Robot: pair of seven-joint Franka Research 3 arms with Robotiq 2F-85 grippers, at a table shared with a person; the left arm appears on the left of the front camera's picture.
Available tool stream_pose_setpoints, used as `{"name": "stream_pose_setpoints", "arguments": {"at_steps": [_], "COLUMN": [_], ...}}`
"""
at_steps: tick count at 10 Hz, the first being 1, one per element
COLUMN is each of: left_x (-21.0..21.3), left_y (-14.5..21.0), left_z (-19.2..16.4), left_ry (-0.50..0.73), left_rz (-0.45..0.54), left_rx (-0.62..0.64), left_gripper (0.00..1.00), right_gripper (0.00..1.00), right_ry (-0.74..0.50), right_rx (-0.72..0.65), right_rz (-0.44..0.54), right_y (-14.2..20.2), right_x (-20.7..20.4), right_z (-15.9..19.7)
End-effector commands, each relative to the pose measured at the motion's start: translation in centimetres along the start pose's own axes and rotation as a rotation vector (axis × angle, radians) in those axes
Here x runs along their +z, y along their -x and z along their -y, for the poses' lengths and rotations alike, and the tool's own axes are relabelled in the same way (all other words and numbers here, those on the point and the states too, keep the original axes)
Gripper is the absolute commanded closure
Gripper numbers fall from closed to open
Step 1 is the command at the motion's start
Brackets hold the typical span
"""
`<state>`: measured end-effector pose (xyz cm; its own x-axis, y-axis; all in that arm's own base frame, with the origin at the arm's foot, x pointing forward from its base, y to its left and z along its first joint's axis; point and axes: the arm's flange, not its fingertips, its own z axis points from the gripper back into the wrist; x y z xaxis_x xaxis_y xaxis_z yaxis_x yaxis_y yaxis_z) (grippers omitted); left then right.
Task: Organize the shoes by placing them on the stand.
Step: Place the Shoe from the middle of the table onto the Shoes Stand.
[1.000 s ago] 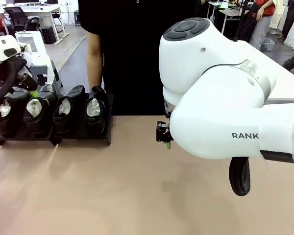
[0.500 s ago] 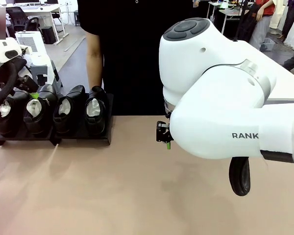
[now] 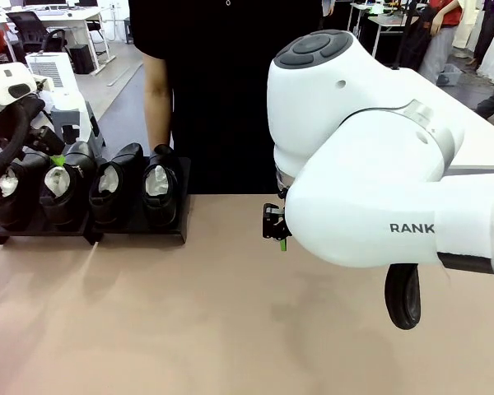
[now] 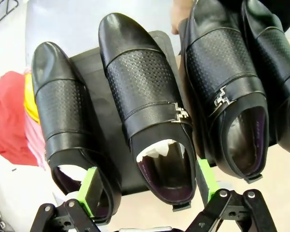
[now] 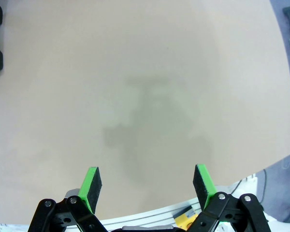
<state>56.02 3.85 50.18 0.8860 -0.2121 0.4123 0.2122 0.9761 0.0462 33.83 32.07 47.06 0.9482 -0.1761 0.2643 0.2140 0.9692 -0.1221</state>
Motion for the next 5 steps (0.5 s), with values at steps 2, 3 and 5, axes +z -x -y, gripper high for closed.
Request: {"name": "stream_pose_setpoints", "arguments": {"at_steps": [2, 3, 5], "left_x": [0.23, 0.23, 0.23], "left_y": [-0.06, -0.06, -0.06], "left_z": [-0.25, -0.25, -0.25], "left_ry": [-0.007, -0.007, -0.007], "left_rz": [0.009, 0.009, 0.009], "left_rx": [0.001, 0.001, 0.001], "left_gripper": [0.0, 0.0, 0.0], "right_gripper": [0.0, 0.0, 0.0], "right_ry": [0.004, 0.004, 0.004], "right_rx": [0.019, 0.019, 0.019], "right_rz": [0.001, 0.001, 0.001], "right_y": [-0.49, -0.49, -0.49], "right_x": [0.28, 0.28, 0.28], "right_z": [0.0, 0.0, 0.0]}}
